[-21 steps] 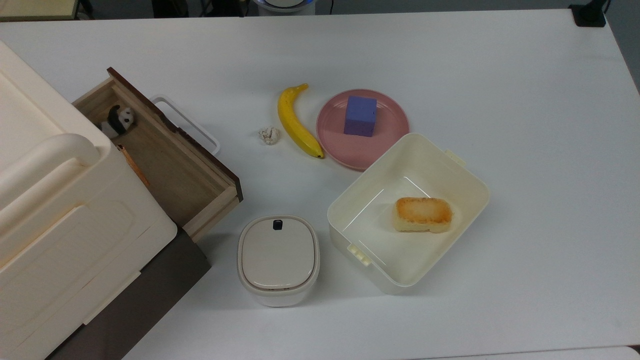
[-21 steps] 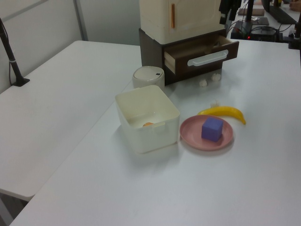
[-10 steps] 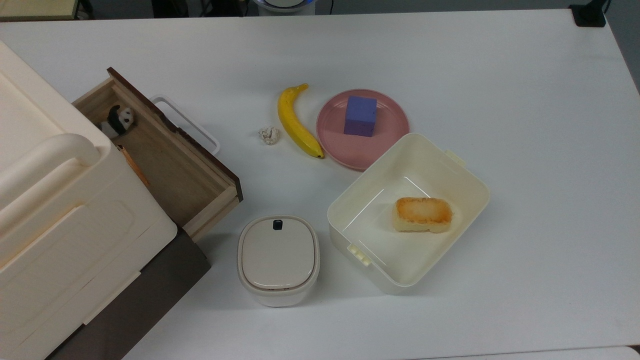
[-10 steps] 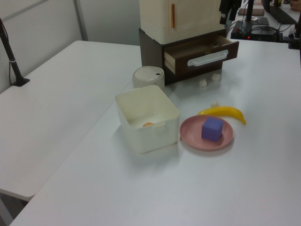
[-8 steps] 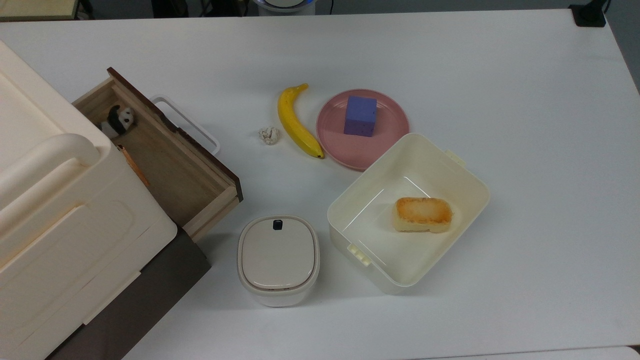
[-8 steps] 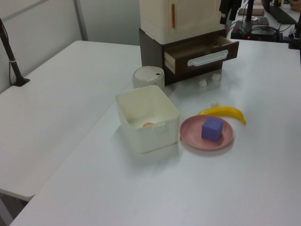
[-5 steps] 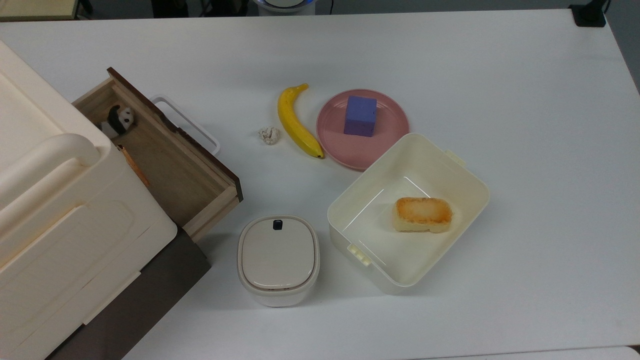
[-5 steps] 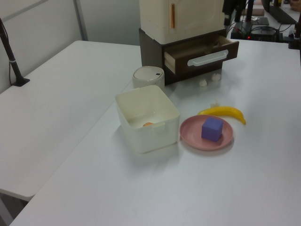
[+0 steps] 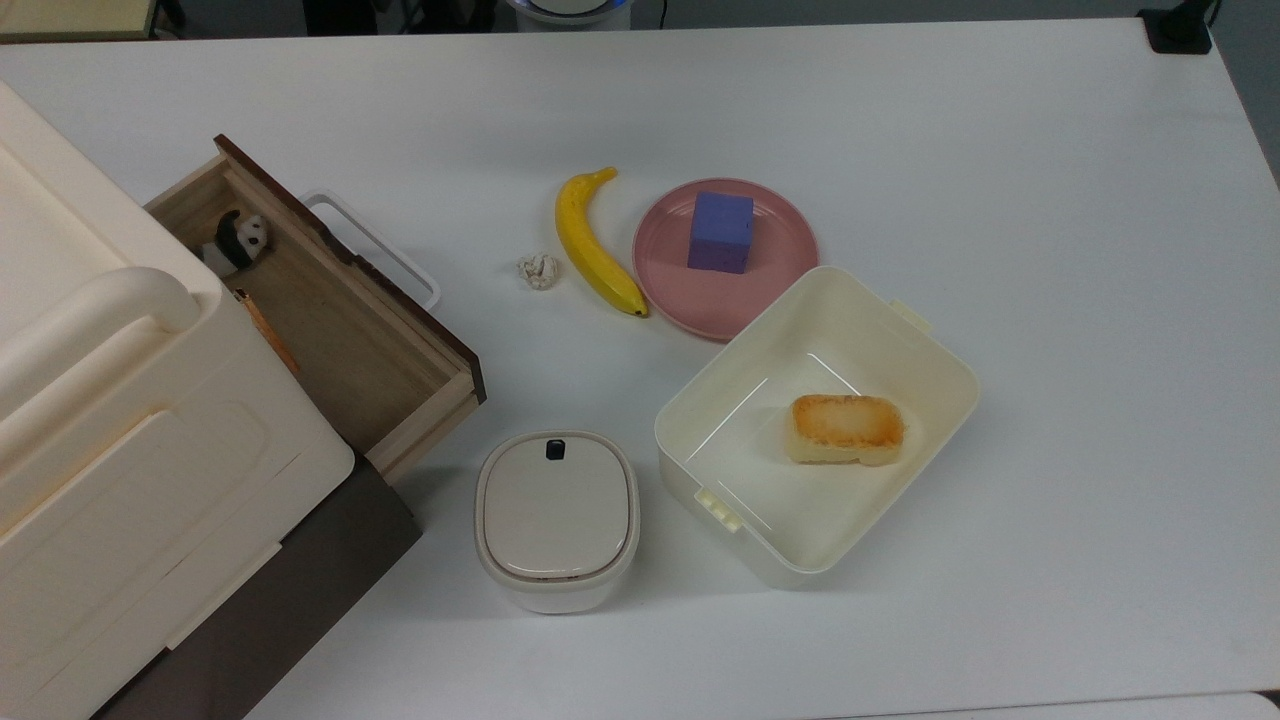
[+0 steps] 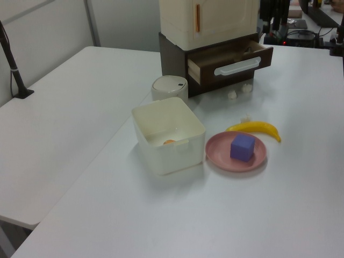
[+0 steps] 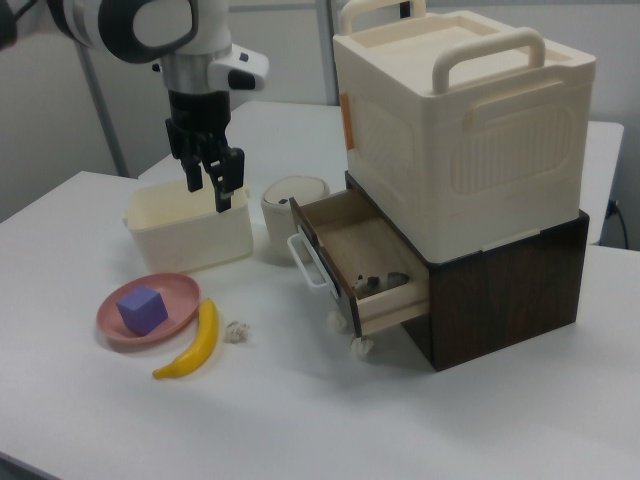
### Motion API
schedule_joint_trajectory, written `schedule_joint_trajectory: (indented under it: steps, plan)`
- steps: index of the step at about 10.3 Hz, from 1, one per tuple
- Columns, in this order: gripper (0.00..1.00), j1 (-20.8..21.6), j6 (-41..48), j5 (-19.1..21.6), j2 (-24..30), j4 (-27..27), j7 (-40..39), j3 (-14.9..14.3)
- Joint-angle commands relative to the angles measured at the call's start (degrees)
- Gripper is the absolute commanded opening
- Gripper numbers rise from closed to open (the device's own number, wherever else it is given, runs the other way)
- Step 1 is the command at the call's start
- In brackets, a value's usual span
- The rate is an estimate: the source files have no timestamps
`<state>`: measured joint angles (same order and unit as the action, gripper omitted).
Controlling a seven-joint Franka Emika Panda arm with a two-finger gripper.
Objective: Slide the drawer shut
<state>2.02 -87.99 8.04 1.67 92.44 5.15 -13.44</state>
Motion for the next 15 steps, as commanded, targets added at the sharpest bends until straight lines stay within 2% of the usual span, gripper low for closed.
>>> schedule_joint_trajectory:
  steps: [1, 5, 7, 9, 11, 15]
  plan:
    - [0.0, 0.09, 1.24, 0.48, 0.97, 3.61, 5.01, -0.01]
    - [0.0, 0.27, 0.1, 0.66, 0.45, 10.99, 11.61, 0.43]
    - [0.0, 0.35, -7.25, -0.04, -1.14, 13.19, 19.7, 0.52]
    - [0.0, 0.01, -16.03, -0.13, -1.31, 16.79, 20.25, 0.43]
    - [0.0, -0.88, -26.49, -0.13, -4.11, 19.96, 19.9, 0.43]
    - [0.0, -1.58, -37.41, -1.53, -11.06, 19.62, 19.9, 0.43]
